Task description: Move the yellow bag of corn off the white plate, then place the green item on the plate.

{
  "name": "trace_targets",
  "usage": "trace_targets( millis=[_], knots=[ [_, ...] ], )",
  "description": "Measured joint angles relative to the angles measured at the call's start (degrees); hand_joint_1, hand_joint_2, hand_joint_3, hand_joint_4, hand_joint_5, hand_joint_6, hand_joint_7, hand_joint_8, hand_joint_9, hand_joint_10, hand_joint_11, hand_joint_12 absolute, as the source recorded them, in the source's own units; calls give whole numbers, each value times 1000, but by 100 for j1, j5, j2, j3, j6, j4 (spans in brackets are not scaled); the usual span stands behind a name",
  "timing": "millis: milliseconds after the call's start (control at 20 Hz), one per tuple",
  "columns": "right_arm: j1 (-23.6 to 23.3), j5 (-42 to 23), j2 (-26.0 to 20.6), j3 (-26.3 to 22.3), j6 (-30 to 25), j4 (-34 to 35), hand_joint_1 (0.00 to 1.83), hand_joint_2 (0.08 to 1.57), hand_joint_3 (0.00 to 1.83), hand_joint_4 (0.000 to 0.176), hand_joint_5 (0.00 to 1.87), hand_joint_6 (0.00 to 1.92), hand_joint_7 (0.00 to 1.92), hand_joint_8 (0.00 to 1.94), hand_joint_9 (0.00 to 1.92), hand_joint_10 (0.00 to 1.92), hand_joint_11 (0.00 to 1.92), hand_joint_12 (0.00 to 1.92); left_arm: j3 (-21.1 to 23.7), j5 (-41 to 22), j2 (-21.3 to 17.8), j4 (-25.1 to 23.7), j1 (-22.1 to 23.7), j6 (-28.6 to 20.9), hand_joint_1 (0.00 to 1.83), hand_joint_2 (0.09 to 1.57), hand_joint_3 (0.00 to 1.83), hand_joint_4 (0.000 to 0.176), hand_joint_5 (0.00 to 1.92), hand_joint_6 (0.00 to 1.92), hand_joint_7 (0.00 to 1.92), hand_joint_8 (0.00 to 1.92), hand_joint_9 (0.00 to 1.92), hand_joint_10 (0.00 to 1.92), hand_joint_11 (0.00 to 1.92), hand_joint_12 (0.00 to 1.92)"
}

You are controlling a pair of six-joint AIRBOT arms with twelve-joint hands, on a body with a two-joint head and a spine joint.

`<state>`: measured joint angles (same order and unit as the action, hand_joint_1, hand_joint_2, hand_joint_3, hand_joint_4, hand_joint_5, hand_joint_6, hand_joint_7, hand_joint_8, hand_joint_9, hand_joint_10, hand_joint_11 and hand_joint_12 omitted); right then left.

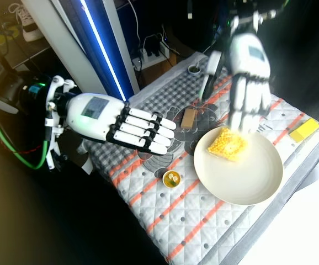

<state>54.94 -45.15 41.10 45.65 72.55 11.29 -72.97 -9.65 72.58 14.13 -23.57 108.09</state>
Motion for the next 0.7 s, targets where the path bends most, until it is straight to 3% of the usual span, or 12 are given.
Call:
trace_targets(
  millis=[50,100,150,250,350,400,450,500,550,600,650,700],
  knots=[
    [0,9,0,0,-4,26,414,1254,0,0,0,0,0,0,0,0,10,12,-166,192,184,186,44,299,901,1061,9,80,215,0,146,0,5,393,0,1394],
    [0,7,0,11,-7,28,386,1256,0,0,0,0,0,0,0,0,1,8,-271,293,271,232,52,313,919,1046,2,72,240,7,166,5,0,491,0,1445],
    [0,-4,0,11,-24,37,380,1257,0,0,0,0,0,0,0,0,2,9,-461,448,407,323,79,310,914,1036,0,35,276,16,197,12,0,593,0,1557],
    [0,4,7,11,-31,24,378,1260,2,0,0,0,0,0,0,0,0,0,-772,625,584,409,114,321,859,1008,0,26,323,29,250,25,0,750,0,1698],
    [0,0,20,13,-39,31,362,1253,0,17,0,0,0,0,0,0,42,19,-1023,730,732,538,114,354,810,992,0,49,323,25,253,19,0,748,0,1703],
    [0,4,24,17,-66,13,426,1251,0,13,0,0,0,0,0,0,20,24,-1147,769,868,2157,114,2074,979,939,0,0,629,104,578,158,194,1157,203,1839],
    [0,2,24,17,-68,15,426,1251,0,13,0,0,0,0,0,0,20,24,-1156,765,874,2302,114,2240,979,939,0,0,629,104,578,158,194,1157,203,1839],
    [0,0,24,22,-72,22,451,1249,0,17,0,0,0,0,0,0,29,33,-1191,691,955,3023,83,3029,992,993,0,0,620,85,493,385,107,1413,192,1905],
    [0,0,24,22,-74,17,467,1248,2,20,0,0,0,0,0,0,5,134,-1191,616,999,3285,33,3338,1053,1069,23,0,610,85,286,1037,49,1819,318,1918],
    [2,-2,24,24,-81,20,436,1250,1,28,0,0,0,0,0,0,0,199,-1191,621,1012,3357,-33,3348,1194,1065,19,0,714,137,275,1355,102,1901,451,1920],
    [2,7,24,28,-94,39,437,1254,1,24,0,0,0,0,0,0,0,59,-1191,636,1019,3401,-83,3351,1209,1064,16,13,561,77,63,1275,20,1711,302,1921],
    [7,2,24,28,-114,50,376,1256,2,16,0,0,0,0,0,0,0,11,-1202,684,1016,3429,-101,3351,1171,977,0,8,600,67,180,999,131,1481,380,1820]
  ],
)
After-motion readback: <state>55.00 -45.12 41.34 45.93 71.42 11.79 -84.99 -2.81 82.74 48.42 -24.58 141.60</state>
